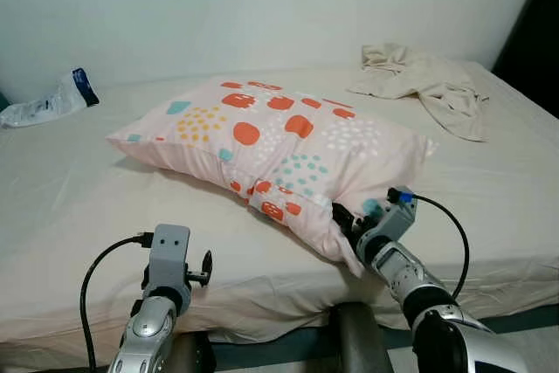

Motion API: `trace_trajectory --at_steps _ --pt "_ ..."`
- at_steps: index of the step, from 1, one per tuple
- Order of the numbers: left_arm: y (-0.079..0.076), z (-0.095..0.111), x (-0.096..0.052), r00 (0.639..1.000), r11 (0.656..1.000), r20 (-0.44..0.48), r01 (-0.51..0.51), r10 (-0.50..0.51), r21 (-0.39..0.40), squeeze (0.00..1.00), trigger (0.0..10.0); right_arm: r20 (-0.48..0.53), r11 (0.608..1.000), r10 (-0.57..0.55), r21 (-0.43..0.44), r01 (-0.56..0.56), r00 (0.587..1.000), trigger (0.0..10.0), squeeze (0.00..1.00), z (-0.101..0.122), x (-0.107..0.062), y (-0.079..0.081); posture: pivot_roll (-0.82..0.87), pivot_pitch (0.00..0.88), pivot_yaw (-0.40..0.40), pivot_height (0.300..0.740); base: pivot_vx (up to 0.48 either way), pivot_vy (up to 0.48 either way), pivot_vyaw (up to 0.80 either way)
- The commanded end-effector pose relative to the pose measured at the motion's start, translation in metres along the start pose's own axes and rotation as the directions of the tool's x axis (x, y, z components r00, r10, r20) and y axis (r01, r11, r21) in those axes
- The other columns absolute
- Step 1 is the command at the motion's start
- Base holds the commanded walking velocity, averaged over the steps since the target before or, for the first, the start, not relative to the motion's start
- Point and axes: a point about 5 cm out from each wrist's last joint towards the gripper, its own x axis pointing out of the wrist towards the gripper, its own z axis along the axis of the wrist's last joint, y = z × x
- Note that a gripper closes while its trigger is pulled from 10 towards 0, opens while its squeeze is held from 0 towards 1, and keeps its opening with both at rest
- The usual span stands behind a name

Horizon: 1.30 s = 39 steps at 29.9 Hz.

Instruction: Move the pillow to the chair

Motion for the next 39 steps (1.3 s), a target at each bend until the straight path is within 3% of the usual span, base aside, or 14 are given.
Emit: trace_trajectory --at_steps 1,9,16,18,21,25,26,27,28,29,30,31,34,39 --pt "0.002 -0.003 -0.002 1.000 1.000 -0.020 0.003 -0.002 0.008 0.00 10.0 -0.005 0.995 0.100 0.021 -0.100 0.995 0.0 0.00 -0.003 0.008 0.020 0.04 0.135 0.069 0.505 0.000 0.000 0.00" --pt "-0.005 0.002 0.004 0.999 1.000 -0.012 0.029 -0.029 -0.007 0.00 10.0 0.049 0.951 0.308 -0.049 -0.305 0.950 0.0 0.00 0.016 0.009 0.041 0.02 0.127 0.071 0.505 0.000 0.000 0.00" --pt "-0.015 0.006 0.009 0.998 0.997 0.005 0.065 -0.065 -0.033 0.00 10.0 0.031 0.843 0.515 -0.203 -0.499 0.857 0.0 0.00 0.051 -0.005 0.064 -0.01 0.112 0.065 0.505 0.000 0.000 0.00" --pt "-0.015 0.006 0.010 0.998 0.997 0.006 0.066 -0.066 -0.034 0.00 10.0 0.030 0.837 0.523 -0.207 -0.507 0.852 0.0 0.00 0.052 -0.005 0.066 -0.01 0.112 0.065 0.505 0.000 0.000 0.00" --pt "-0.017 0.008 0.012 0.997 0.996 0.015 0.074 -0.073 -0.043 0.00 10.0 0.011 0.785 0.590 -0.244 -0.570 0.808 0.0 0.00 0.058 -0.012 0.077 -0.03 0.100 0.058 0.505 0.000 0.000 0.00" --pt "-0.026 0.017 0.018 0.993 0.992 0.056 0.105 -0.101 -0.068 0.00 10.0 -0.057 0.538 0.813 -0.305 -0.786 0.579 0.0 0.00 0.078 -0.048 0.117 -0.04 0.083 0.049 0.505 0.000 0.000 0.00" --pt "-0.026 0.017 0.018 0.993 0.992 0.059 0.106 -0.102 -0.070 0.00 10.0 -0.050 0.500 0.843 -0.297 -0.814 0.536 0.0 0.00 0.082 -0.054 0.123 -0.04 0.083 0.049 0.505 0.000 0.000 0.00" --pt "-0.026 0.017 0.018 0.993 0.992 0.059 0.106 -0.102 -0.070 0.00 10.0 -0.050 0.500 0.843 -0.297 -0.814 0.536 0.0 0.00 0.082 -0.054 0.123 -0.04 0.083 0.049 0.505 0.000 0.000 0.00" --pt "-0.028 0.019 0.020 0.992 0.991 0.067 0.113 -0.108 -0.073 0.00 10.0 0.026 0.385 0.919 -0.284 -0.878 0.394 0.0 0.00 0.101 -0.076 0.140 -0.04 0.079 0.048 0.505 0.000 0.000 0.00" --pt "-0.029 0.019 0.020 0.991 0.990 0.071 0.116 -0.110 -0.075 0.00 10.0 0.054 0.335 0.941 -0.293 -0.896 0.334 0.0 0.00 0.110 -0.085 0.147 -0.05 0.075 0.045 0.505 0.000 0.000 0.00" --pt "-0.029 0.019 0.020 0.991 0.990 0.071 0.116 -0.110 -0.075 0.00 10.0 0.054 0.335 0.941 -0.293 -0.896 0.334 0.0 0.00 0.110 -0.085 0.147 -0.05 0.075 0.045 0.505 0.000 0.000 0.00" --pt "-0.030 0.020 0.022 0.991 0.990 0.074 0.118 -0.112 -0.077 0.00 10.0 0.092 0.281 0.960 -0.312 -0.908 0.265 0.0 0.00 0.122 -0.096 0.154 -0.06 0.072 0.045 0.505 0.000 0.000 0.00" --pt "-0.032 0.021 0.022 0.990 0.989 0.079 0.122 -0.115 -0.079 0.00 10.0 0.137 0.253 0.966 -0.335 -0.908 0.218 0.0 0.00 0.135 -0.104 0.159 -0.06 0.070 0.044 0.505 0.000 0.000 0.00" --pt "-0.035 0.024 0.025 0.987 0.987 0.099 0.135 -0.127 -0.084 0.00 10.0 0.278 0.279 0.945 -0.414 -0.866 0.172 0.0 0.00 0.169 -0.119 0.165 -0.07 0.064 0.045 0.505 0.000 0.000 0.00"
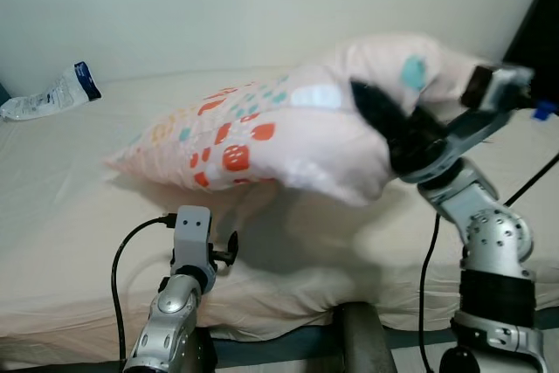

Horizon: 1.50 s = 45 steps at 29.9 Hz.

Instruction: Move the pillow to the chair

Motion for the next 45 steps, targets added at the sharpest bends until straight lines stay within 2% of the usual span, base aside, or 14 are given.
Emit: trace_trajectory --at_steps 1,6,8,9,10,11,12,14,17,27,30,36,39,45 --pt "0.000 -0.003 0.000 1.000 1.000 -0.006 0.002 -0.002 -0.008 0.00 10.0 0.089 0.995 0.083 -0.070 -0.077 0.993 0.0 0.00 0.021 0.009 0.013 -0.07 0.064 0.045 0.505 0.000 0.000 0.00" --pt "-0.001 -0.002 0.002 1.000 1.000 0.003 0.004 -0.004 -0.009 0.00 10.0 0.189 0.995 0.015 -0.097 0.003 0.982 0.0 0.00 0.046 0.013 0.011 -0.06 0.056 0.039 0.505 0.000 0.000 0.00" --pt "-0.001 -0.001 0.003 1.000 1.000 0.010 0.005 -0.005 -0.009 0.00 10.0 0.163 0.981 -0.120 -0.133 0.142 0.979 0.0 0.00 0.051 0.008 0.002 -0.06 0.054 0.035 0.505 0.000 0.000 0.00" --pt "-0.001 0.000 0.003 1.000 1.000 0.015 0.003 -0.003 -0.011 0.00 10.0 0.143 0.944 -0.273 -0.149 0.293 0.951 0.0 0.00 0.050 0.001 -0.014 -0.06 0.054 0.035 0.505 0.000 0.000 0.00" --pt "-0.001 0.000 0.003 1.000 1.000 0.015 0.003 -0.003 -0.011 0.00 10.0 0.143 0.944 -0.273 -0.149 0.293 0.951 0.0 0.00 0.050 0.001 -0.014 -0.06 0.054 0.035 0.505 0.000 0.000 0.00" --pt "-0.001 0.000 0.004 1.000 1.000 0.019 0.002 -0.001 -0.013 0.00 10.0 0.135 0.895 -0.400 -0.158 0.418 0.907 0.0 0.00 0.047 -0.007 -0.028 -0.07 0.052 0.031 0.505 0.000 0.000 0.00" --pt "-0.001 0.000 0.004 1.000 1.000 0.019 0.002 -0.001 -0.013 0.00 10.0 0.135 0.895 -0.400 -0.158 0.418 0.907 0.0 0.00 0.047 -0.007 -0.028 -0.07 0.052 0.031 0.505 0.000 0.000 0.00" --pt "0.000 0.001 0.004 1.000 1.000 0.025 -0.002 0.003 -0.014 0.00 10.0 0.121 0.795 -0.569 -0.173 0.582 0.813 0.0 0.00 0.040 -0.027 -0.047 -0.07 0.053 0.029 0.505 0.000 0.000 0.00" --pt "0.004 0.013 0.007 0.998 0.999 0.064 -0.014 0.016 -0.039 0.00 10.0 0.096 0.722 -0.661 -0.187 0.666 0.744 0.0 0.00 0.026 -0.054 -0.052 -0.07 0.050 0.033 0.505 0.000 0.000 0.00" --pt "0.002 0.062 0.018 0.975 0.997 0.220 -0.005 0.021 -0.073 0.00 10.0 0.099 0.714 -0.671 -0.180 0.676 0.735 0.0 0.00 0.022 -0.055 -0.053 -0.07 0.044 0.041 0.540 0.000 0.000 0.00" --pt "0.005 0.075 0.018 0.964 0.997 0.263 -0.030 0.047 -0.071 0.00 10.0 0.052 0.693 -0.697 -0.204 0.691 0.715 0.0 0.00 0.009 -0.057 -0.056 -0.07 0.040 0.043 0.558 0.000 0.000 0.00" --pt "0.013 0.076 0.015 0.960 0.995 0.263 -0.096 0.097 -0.017 0.00 10.0 -0.092 0.637 -0.764 -0.264 0.724 0.638 0.0 0.00 -0.034 -0.075 -0.060 -0.07 0.042 0.040 0.590 0.000 0.000 0.00" --pt "0.015 0.075 0.015 0.960 0.995 0.261 -0.102 0.101 -0.010 0.00 10.0 -0.105 0.633 -0.769 -0.263 0.728 0.630 0.0 0.00 -0.039 -0.078 -0.059 -0.07 0.042 0.040 0.594 0.000 0.000 0.00" --pt "0.025 0.060 -0.001 0.969 0.991 0.218 -0.129 0.120 0.028 0.00 10.0 -0.206 0.629 -0.777 -0.264 0.731 0.595 0.0 0.00 -0.076 -0.095 -0.043 -0.06 0.056 0.042 0.621 0.000 0.000 0.00"
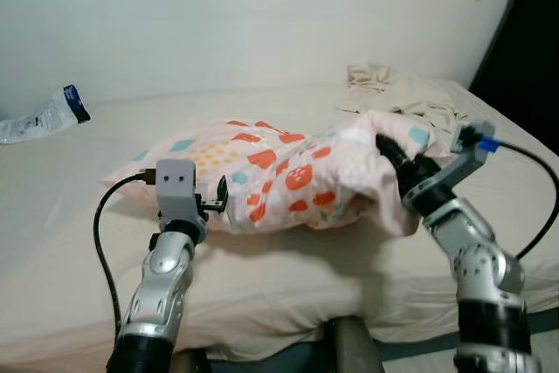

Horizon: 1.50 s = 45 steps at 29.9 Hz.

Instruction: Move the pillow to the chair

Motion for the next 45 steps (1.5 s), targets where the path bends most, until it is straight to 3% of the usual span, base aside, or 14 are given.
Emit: trace_trajectory --at_steps 1,8,14,28,45 --pt "0.005 -0.001 -0.004 1.000 0.999 -0.013 -0.002 0.003 0.032 0.00 10.0 -0.024 0.999 0.030 -0.013 -0.031 0.999 0.0 0.00 -0.007 0.001 0.011 -0.06 0.056 0.042 0.625 0.000 0.000 0.00" --pt "0.016 -0.001 -0.018 0.999 0.997 -0.024 -0.023 0.024 0.078 0.00 10.0 -0.090 0.999 0.051 0.002 -0.051 0.995 0.0 0.00 -0.030 -0.016 0.024 -0.05 0.068 0.041 0.653 0.000 0.000 0.00" --pt "0.023 -0.002 -0.022 0.998 0.994 -0.035 -0.045 0.049 0.097 0.00 10.0 -0.092 0.999 0.050 0.005 -0.049 0.994 0.0 0.00 -0.033 -0.020 0.027 -0.05 0.070 0.043 0.676 0.000 0.000 0.00" --pt "0.025 -0.009 -0.024 0.994 0.992 -0.072 -0.074 0.082 0.104 0.00 10.0 -0.062 0.997 0.070 -0.014 -0.071 0.996 0.0 0.00 -0.023 -0.012 0.035 -0.05 0.056 0.035 0.740 0.000 0.000 0.00" --pt "0.019 -0.008 -0.018 0.994 0.993 -0.063 -0.081 0.086 0.084 0.00 10.0 -0.058 0.994 0.096 -0.040 -0.098 0.994 0.0 0.00 -0.017 -0.004 0.041 -0.06 0.044 0.019 0.740 0.000 0.000 0.00"
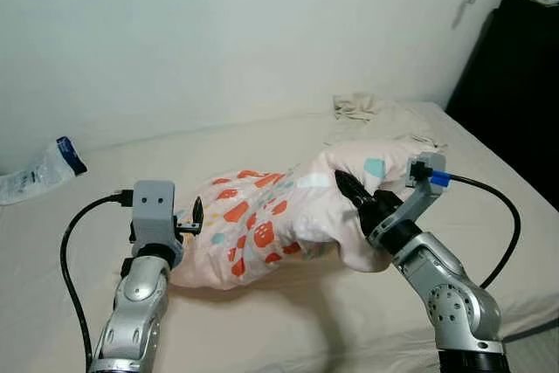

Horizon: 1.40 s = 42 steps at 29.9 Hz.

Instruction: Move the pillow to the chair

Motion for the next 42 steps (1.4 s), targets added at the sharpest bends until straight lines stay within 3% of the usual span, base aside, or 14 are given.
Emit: trace_trajectory --at_steps 1,3,6,22,42 --pt "0.002 -0.005 -0.001 1.000 1.000 -0.020 -0.011 0.011 0.008 0.00 10.0 0.025 0.999 0.029 -0.026 -0.028 0.999 0.0 0.00 0.008 0.004 0.006 -0.06 0.043 0.019 0.740 0.000 0.000 0.00" --pt "0.001 -0.005 -0.001 1.000 1.000 -0.020 -0.010 0.010 0.007 0.00 10.0 0.015 0.999 0.024 -0.038 -0.024 1.000 0.0 0.00 0.007 0.005 0.006 -0.06 0.045 0.018 0.740 0.000 0.000 0.00" --pt "0.000 -0.006 -0.001 1.000 1.000 -0.023 -0.008 0.008 0.004 0.00 10.0 0.001 0.999 0.011 -0.049 -0.011 1.000 10.0 0.00 0.005 0.006 0.005 -0.06 0.046 0.019 0.740 0.000 0.000 0.00" --pt "0.000 -0.009 -0.001 0.999 1.000 -0.038 -0.007 0.007 0.013 0.00 10.0 0.033 0.998 -0.011 -0.059 0.013 0.999 10.0 0.00 0.006 0.004 0.003 -0.06 0.054 0.024 0.740 0.000 0.000 0.00" --pt "0.002 -0.004 0.004 1.000 1.000 -0.017 -0.009 0.010 0.019 0.00 10.0 0.100 0.989 0.145 -0.037 -0.142 0.984 10.0 0.00 0.016 0.007 0.025 -0.05 0.049 0.028 0.740 0.000 0.000 0.75"
